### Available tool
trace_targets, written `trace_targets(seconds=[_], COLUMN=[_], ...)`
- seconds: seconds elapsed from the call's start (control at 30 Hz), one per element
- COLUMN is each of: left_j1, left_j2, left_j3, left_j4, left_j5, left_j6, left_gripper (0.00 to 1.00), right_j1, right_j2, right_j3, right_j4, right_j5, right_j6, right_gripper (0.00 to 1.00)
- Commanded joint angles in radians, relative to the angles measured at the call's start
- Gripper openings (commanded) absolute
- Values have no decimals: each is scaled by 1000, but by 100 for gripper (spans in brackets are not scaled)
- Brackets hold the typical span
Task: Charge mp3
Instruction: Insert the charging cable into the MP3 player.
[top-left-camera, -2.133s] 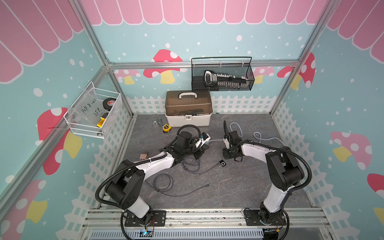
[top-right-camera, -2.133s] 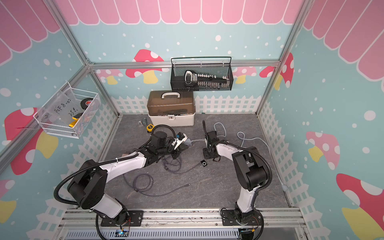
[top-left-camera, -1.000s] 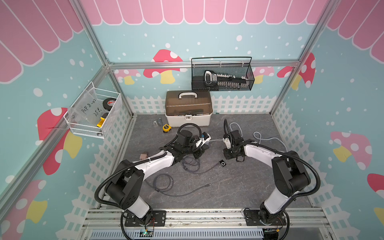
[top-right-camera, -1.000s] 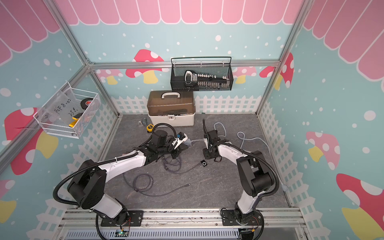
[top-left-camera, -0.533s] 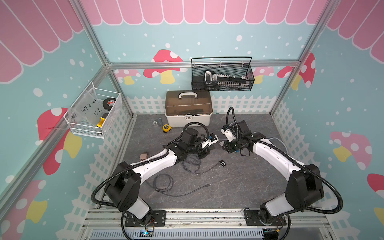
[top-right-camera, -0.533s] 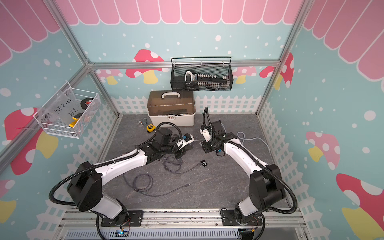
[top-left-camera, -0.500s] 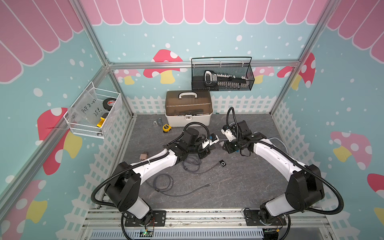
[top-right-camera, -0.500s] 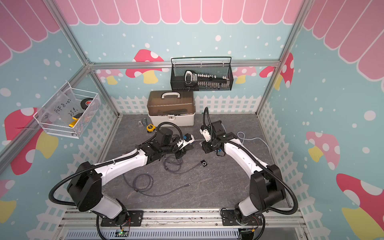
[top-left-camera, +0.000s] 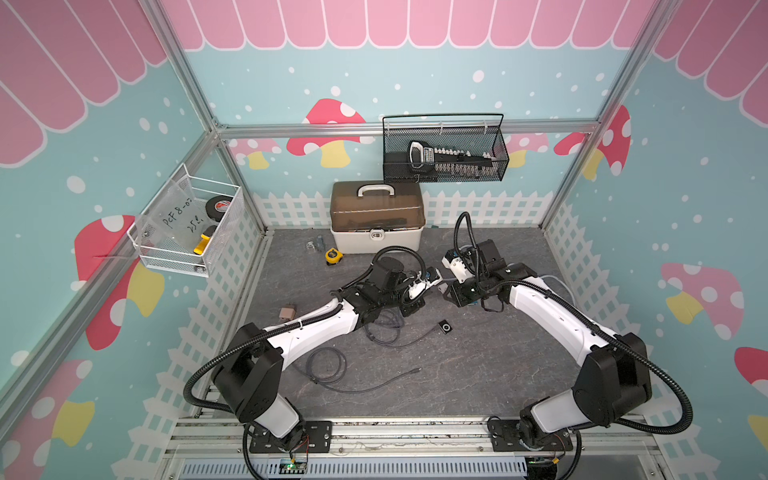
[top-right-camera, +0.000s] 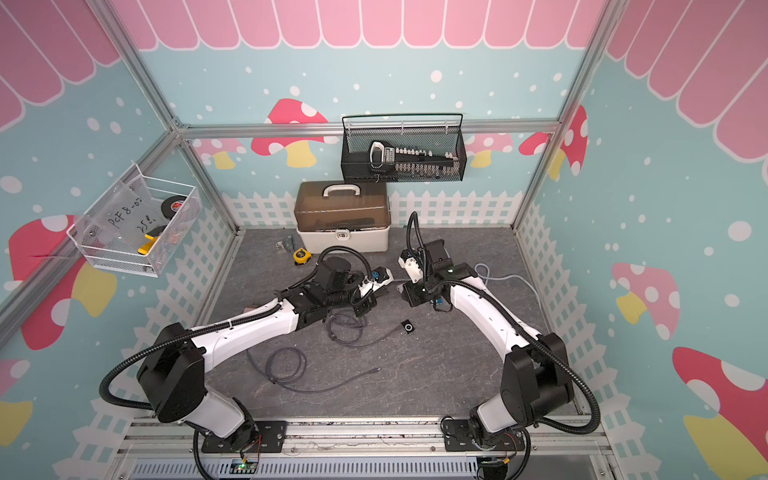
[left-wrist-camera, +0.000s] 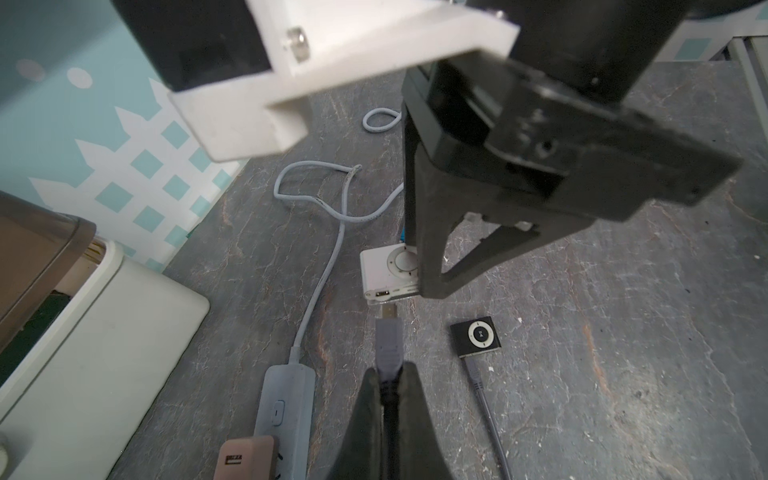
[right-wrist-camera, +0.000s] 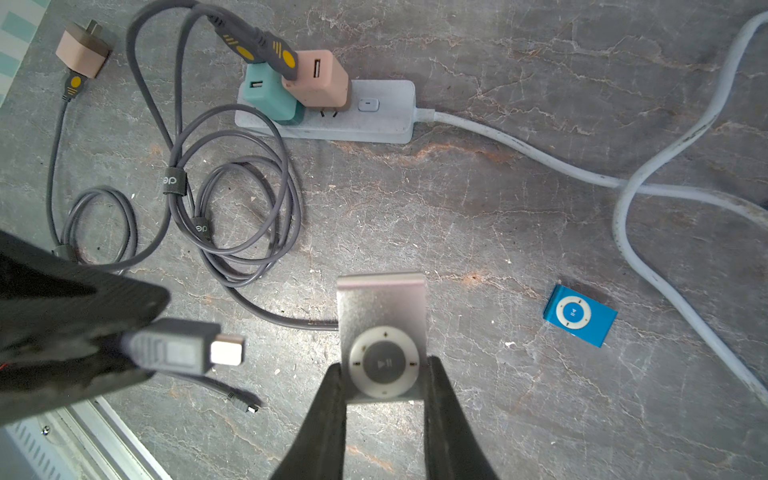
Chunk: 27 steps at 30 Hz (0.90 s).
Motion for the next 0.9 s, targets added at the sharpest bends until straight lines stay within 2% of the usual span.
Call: trace_targets(seconds=[0.0, 0.87], left_j1=[-6, -9], left_j2=[30, 67], left_j3=[18, 27], left_j4=[21, 75], left_j5=[-11, -70], left_j6=[3, -9], left_gripper=[0, 0], right_j1=[2, 2], right_j2=[-31, -19], right_j3=[27, 29], right_j4=[-14, -16], right_j5=[-13, -67], right_j6=[0, 6], right_gripper=[16, 16])
